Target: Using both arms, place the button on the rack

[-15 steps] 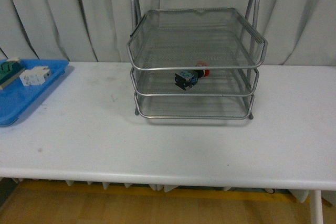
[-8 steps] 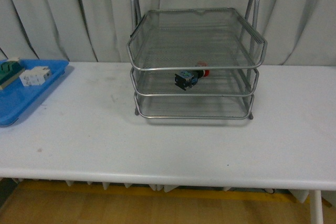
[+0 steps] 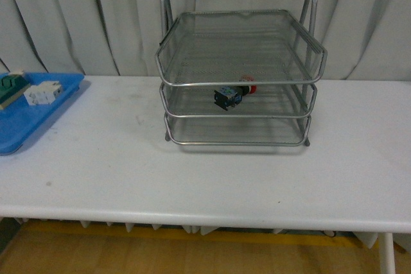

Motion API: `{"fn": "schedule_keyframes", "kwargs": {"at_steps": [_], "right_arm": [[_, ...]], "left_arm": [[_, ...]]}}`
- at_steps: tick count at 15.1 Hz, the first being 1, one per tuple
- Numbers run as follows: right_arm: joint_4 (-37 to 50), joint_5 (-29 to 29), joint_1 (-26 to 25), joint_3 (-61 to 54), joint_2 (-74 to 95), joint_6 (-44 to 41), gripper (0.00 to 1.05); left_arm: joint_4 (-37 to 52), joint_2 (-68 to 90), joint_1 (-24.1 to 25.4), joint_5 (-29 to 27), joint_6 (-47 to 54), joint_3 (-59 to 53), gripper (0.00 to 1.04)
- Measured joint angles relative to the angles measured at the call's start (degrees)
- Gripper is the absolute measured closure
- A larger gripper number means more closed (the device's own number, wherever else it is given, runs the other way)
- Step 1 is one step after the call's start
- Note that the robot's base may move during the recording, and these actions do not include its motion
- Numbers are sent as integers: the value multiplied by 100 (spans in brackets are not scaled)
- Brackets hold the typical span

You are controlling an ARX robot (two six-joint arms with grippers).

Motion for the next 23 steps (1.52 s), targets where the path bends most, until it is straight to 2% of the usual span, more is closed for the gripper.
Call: {"fn": "schedule_keyframes", "kwargs": {"at_steps": [5, 6, 13, 14, 17, 18, 20, 21, 23], "right_arm": [[-485, 0, 0, -236, -730, 0, 103], [-302, 0, 0, -385, -844, 0, 103], [-1086, 0, 0, -393, -1572, -2, 103], [-1823, -2, -2, -389, -2028, -4, 103], [-2149, 0, 0, -389, -2535, -4, 103], [-2103, -2, 0, -389, -2538, -15, 96], [-2105, -2, 0, -389, -2538, -17, 21], [-2105, -2, 0, -389, -2538, -20, 7], [-2105, -2, 0, -389, -2538, -20, 7]], "left_arm": [[0, 0, 0, -2, 2, 0, 7], [0, 0, 0, 0, 4, 0, 7], [0, 0, 0, -2, 7, 0, 7], [0, 0, 0, 0, 9, 0, 7], [4, 0, 0, -2, 7, 0, 7], [2, 0, 0, -2, 9, 0, 7], [2, 0, 0, -2, 9, 0, 7], [2, 0, 0, 0, 9, 0, 7], [2, 0, 0, 0, 9, 0, 7]]}}
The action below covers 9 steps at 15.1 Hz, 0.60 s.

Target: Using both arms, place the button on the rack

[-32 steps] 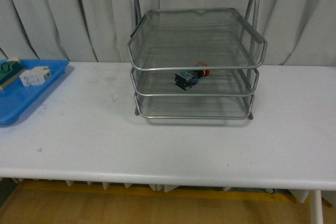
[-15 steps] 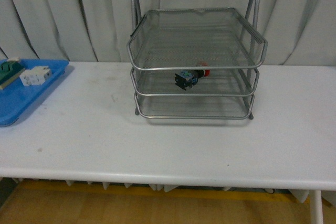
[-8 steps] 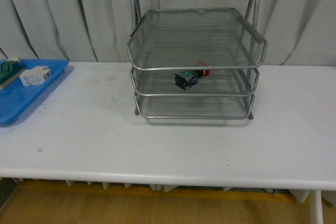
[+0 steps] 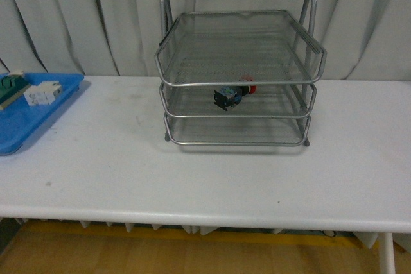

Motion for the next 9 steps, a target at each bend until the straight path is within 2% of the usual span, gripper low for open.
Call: {"fn": "schedule_keyframes", "kwargs": {"at_steps": [9], "right_arm": [[0, 0, 0, 0, 0, 0, 6]], "left_arm": [[0, 0, 0, -2, -2, 0, 7]]}}
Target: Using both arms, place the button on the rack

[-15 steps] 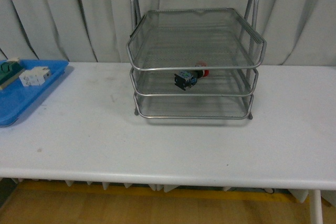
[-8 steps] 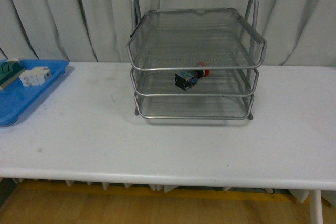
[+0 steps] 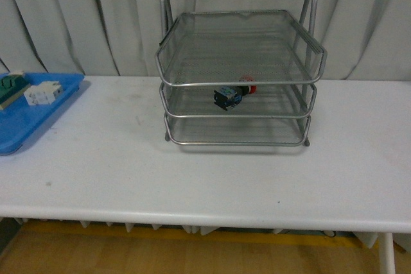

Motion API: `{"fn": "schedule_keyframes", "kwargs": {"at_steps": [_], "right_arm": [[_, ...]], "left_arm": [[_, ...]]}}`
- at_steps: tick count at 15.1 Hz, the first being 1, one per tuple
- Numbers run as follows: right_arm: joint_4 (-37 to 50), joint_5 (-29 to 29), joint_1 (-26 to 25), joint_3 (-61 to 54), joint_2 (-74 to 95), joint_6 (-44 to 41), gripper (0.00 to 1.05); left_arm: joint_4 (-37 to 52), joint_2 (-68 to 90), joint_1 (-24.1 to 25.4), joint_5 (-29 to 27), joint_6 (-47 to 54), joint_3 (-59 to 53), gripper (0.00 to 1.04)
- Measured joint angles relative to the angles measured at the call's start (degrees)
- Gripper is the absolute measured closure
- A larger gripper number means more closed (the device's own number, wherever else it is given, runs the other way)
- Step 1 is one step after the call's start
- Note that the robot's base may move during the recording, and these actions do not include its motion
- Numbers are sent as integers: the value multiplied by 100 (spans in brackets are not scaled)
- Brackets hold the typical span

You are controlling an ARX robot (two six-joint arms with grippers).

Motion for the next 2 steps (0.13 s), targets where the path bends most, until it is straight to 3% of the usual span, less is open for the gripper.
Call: {"fn": "schedule_keyframes", "kwargs": {"at_steps": [2], "right_arm": [[0, 0, 0, 0, 0, 0, 6]], "left_arm": [[0, 0, 0, 0, 2, 0, 7]]}}
